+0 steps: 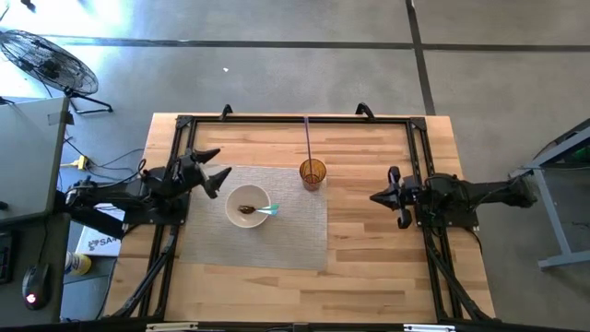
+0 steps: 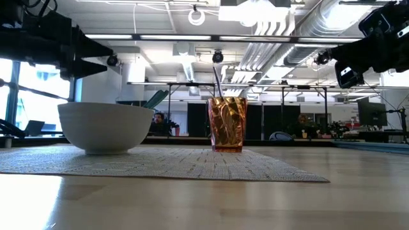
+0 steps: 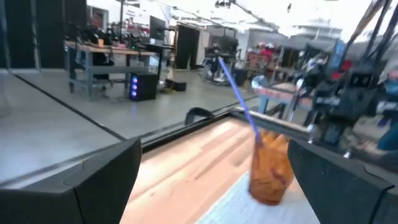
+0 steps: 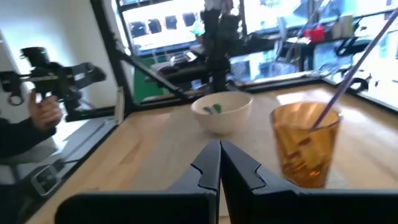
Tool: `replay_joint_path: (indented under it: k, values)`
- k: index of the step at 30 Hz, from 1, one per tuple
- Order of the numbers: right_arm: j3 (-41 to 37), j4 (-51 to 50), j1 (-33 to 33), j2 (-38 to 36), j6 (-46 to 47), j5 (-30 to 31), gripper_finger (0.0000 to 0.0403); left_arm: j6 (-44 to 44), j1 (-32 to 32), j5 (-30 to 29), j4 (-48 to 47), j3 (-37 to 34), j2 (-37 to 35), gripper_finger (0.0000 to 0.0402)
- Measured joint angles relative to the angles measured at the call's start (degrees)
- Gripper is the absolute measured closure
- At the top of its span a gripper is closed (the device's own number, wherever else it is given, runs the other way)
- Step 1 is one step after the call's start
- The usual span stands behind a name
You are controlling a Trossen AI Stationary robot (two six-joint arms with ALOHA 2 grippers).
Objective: Pick & Place Utensil
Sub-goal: Return to Home Position
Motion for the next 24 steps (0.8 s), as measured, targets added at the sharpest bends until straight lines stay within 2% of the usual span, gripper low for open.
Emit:
replay_joint_path:
  k: [8,15,19,24]
  values:
    - [0.1,-0.1,-4.2,-1.9,-2.1,-5.1,0.0401,2.7,0.0,4.0,-2.1,-0.1,0.1,0.0002]
    - [0.0,-0.4,-4.4,-1.8,-1.1,-1.4,0.04,3.1,0.0,6.6,-1.9,-0.2,0.2,0.0002]
    - [0.0,-0.1,-4.4,-1.8,-0.9,2.7,0.0394,3.1,0.0,7.7,-2.1,-0.2,0.9,0.0002]
    - [0.0,-0.1,-4.4,-1.8,-0.9,2.8,0.0392,3.2,0.0,7.6,-2.0,-0.3,0.8,0.0002]
